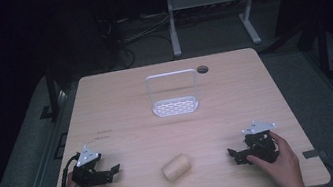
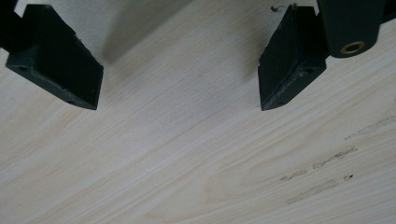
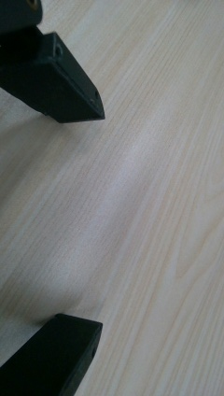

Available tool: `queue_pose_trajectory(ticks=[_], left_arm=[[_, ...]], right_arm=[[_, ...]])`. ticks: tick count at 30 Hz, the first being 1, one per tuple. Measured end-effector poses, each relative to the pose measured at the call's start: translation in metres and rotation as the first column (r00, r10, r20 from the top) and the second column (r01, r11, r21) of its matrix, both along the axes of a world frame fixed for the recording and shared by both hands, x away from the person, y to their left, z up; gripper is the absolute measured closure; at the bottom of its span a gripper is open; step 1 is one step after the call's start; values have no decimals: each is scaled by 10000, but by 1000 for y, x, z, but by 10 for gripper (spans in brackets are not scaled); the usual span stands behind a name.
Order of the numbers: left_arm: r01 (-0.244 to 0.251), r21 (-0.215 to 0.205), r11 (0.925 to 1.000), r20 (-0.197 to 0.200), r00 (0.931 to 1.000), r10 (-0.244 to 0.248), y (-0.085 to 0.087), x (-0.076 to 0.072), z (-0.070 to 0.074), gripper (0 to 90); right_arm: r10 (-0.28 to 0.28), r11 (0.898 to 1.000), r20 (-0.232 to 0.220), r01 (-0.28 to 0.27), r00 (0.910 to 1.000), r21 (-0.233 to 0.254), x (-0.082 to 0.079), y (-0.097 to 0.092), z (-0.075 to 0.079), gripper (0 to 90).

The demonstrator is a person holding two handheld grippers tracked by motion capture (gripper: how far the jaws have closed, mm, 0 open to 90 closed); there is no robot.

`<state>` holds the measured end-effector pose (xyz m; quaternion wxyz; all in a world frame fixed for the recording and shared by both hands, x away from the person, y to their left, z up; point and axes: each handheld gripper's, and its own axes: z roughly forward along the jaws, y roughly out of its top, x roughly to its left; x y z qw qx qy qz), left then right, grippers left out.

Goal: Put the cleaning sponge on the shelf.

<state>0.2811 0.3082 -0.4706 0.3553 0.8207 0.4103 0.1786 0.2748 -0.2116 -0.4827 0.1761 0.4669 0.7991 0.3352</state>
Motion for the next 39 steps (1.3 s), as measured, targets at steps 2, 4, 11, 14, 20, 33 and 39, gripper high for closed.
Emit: queue_pose_trajectory(ticks=[2, 4, 11, 14, 20, 33, 39], left_arm=[[63, 11, 10000, 19, 10000, -63, -2, -2, 2, 138], [84, -17, 10000, 51, 10000, -84, -3, -3, 3, 138], [385, -37, 9993, 166, 9991, -385, -10, -9, 8, 139], [505, -33, 9987, 188, 9986, -504, -12, -10, 9, 139], [788, -20, 9969, 149, 9968, -788, -19, -13, 12, 139], [1222, -102, 9925, 167, 9924, -1220, -30, -19, 15, 140], [1455, -126, 9893, 155, 9893, -1453, -36, -21, 16, 140]], right_arm=[[-1, 10000, -1, 1, 10000, -2, 0, 0, 0, 9], [-2, 10000, -2, 2, 10000, 0, 0, 0, 0, 9], [-4, 10000, -2, 4, 10000, 2, 0, 0, 0, 9], [-7, 10000, -3, 7, 10000, 2, 0, 0, 0, 9], [-7, 10000, -1, 7, 10000, 3, 0, 0, 0, 9], [-9, 10000, -3, 9, 10000, 4, 0, 0, 0, 9], [-6, 10000, 0, 6, 10000, 4, 0, 0, 0, 9]])
